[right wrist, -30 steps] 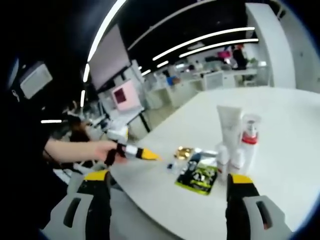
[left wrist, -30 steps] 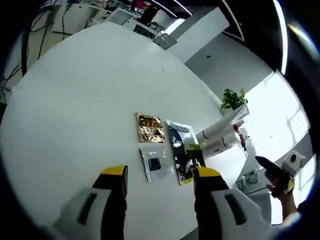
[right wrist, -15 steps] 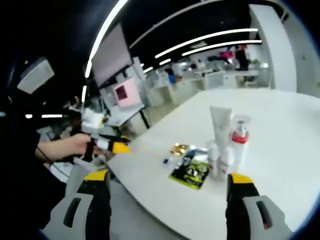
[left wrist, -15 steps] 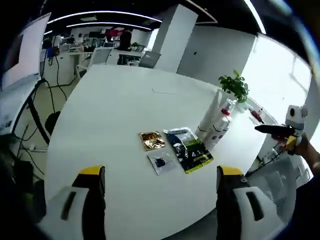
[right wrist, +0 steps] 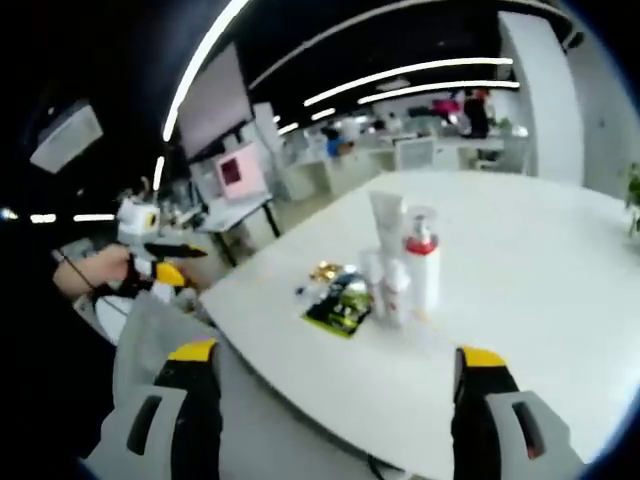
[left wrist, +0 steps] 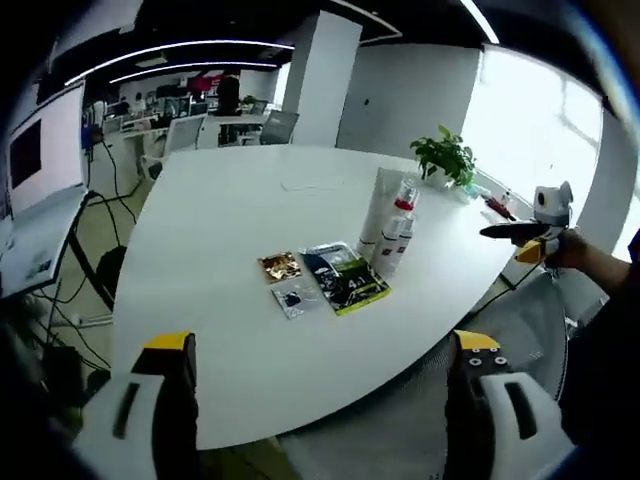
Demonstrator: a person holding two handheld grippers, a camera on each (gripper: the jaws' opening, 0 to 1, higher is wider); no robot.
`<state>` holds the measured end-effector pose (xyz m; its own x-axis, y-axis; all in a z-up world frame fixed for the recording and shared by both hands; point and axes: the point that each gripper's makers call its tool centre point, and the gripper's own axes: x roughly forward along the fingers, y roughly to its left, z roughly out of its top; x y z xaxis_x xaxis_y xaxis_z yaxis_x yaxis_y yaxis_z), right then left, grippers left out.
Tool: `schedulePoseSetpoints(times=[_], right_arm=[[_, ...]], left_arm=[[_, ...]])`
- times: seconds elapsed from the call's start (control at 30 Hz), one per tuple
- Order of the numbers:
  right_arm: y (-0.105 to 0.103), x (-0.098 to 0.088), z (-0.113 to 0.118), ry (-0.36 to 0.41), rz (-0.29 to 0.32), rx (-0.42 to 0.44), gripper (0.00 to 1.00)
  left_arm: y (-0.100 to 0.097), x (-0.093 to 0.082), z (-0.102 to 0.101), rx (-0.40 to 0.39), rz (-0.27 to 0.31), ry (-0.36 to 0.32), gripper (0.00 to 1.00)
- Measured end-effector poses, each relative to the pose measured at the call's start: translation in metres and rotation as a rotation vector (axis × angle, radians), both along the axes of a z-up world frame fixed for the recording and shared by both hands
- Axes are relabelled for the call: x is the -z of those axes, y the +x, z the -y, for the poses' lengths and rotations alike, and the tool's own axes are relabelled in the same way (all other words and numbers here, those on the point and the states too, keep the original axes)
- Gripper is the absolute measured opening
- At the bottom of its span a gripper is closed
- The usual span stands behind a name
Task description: Arrange the skincare products in the storage area until every visible bottle or jar stands upright without overlapping.
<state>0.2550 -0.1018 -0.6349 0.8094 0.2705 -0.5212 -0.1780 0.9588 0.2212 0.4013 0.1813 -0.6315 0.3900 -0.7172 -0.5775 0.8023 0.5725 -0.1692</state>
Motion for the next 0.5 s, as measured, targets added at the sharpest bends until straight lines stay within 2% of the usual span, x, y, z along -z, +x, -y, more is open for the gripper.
schedulePoseSetpoints(times=[0.27,0.5], right_arm=[[-0.024,0.000,0.023,0.038,-0.006,0.052,0.99],[-0.029,0.002,0.031,0.050,-0.008,0.064,0.99]], left_arm=[[-0.010,-0.006,0.003,0.001,0.003,0.022,0.99],[-0.007,-0.011,0.015,-0.003,0.012,0.020,0.99]])
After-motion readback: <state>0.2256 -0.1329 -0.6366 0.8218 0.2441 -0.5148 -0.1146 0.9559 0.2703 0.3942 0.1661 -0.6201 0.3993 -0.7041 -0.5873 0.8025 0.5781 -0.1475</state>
